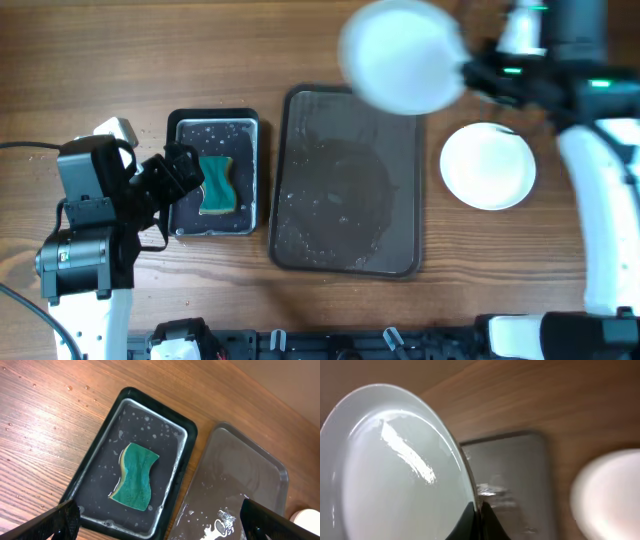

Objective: Clean dirty plates on tray and stack at the side
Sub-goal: 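Carry the plate right and stack it on the plate pile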

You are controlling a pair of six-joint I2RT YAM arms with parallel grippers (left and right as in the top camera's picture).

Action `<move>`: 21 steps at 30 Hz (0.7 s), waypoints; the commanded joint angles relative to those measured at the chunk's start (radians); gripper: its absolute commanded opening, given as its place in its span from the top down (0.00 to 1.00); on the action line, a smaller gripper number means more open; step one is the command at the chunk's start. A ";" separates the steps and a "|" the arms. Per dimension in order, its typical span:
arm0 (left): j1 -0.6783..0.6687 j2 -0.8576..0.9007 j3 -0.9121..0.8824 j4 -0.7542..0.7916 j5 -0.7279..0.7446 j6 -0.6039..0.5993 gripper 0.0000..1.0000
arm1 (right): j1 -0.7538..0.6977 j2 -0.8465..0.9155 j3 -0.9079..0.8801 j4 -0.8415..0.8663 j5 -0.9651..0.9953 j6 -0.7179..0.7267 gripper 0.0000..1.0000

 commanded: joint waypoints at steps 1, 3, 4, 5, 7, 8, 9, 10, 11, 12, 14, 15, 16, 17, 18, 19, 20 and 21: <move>0.003 0.000 0.015 0.003 0.008 -0.009 0.00 | -0.235 0.025 -0.093 -0.071 -0.021 -0.077 0.96; 0.003 0.000 0.015 0.003 0.008 -0.009 0.00 | -0.362 0.027 -0.214 -0.066 -0.035 -0.111 0.96; 0.003 0.000 0.015 0.003 0.008 -0.009 0.00 | -0.406 0.027 -0.269 -0.060 -0.035 -0.130 0.96; 0.003 0.000 0.015 0.003 0.008 -0.009 0.00 | -0.447 0.027 -0.328 -0.048 -0.034 -0.152 0.96; 0.003 0.000 0.015 0.003 0.008 -0.009 0.00 | -0.512 0.027 -0.461 0.005 -0.034 -0.167 0.96; 0.003 0.000 0.015 0.003 0.008 -0.009 0.00 | -0.529 0.027 -0.530 0.058 -0.034 -0.167 0.96; 0.003 0.000 0.015 0.003 0.008 -0.009 0.00 | -0.530 0.027 -0.589 0.116 -0.029 -0.164 0.96; 0.003 0.000 0.015 0.003 0.008 -0.009 0.00 | -0.526 0.027 -0.639 0.169 -0.004 -0.142 0.95; 0.003 0.000 0.015 0.003 0.008 -0.009 0.00 | -0.525 0.027 -0.678 0.221 0.025 -0.114 0.96; 0.003 0.000 0.015 0.003 0.008 -0.009 0.00 | -0.525 0.027 -0.712 0.270 0.059 -0.096 0.96; 0.003 0.000 0.015 0.003 0.008 -0.009 0.00 | -0.525 0.027 -0.730 0.311 0.056 -0.096 0.80; 0.003 0.000 0.015 0.003 0.008 -0.009 0.00 | -0.523 0.024 -0.722 0.314 0.021 -0.113 0.61; 0.003 0.000 0.015 0.003 0.008 -0.009 0.00 | -0.523 0.015 -0.703 0.298 -0.007 -0.129 0.50; 0.003 0.000 0.015 0.003 0.008 -0.009 0.00 | -0.523 -0.017 -0.664 0.247 -0.039 -0.133 0.46; 0.003 0.000 0.015 0.003 0.008 -0.009 0.00 | -0.516 -0.054 -0.640 0.216 -0.069 -0.155 0.46; 0.003 0.000 0.015 0.003 0.008 -0.009 0.00 | -0.505 -0.096 -0.623 0.198 -0.109 -0.181 0.46; 0.003 0.000 0.015 0.003 0.008 -0.009 0.00 | -0.481 -0.168 -0.601 0.163 -0.184 -0.222 0.46; 0.003 0.000 0.015 0.003 0.008 -0.009 0.00 | -0.452 -0.243 -0.586 0.127 -0.257 -0.249 0.46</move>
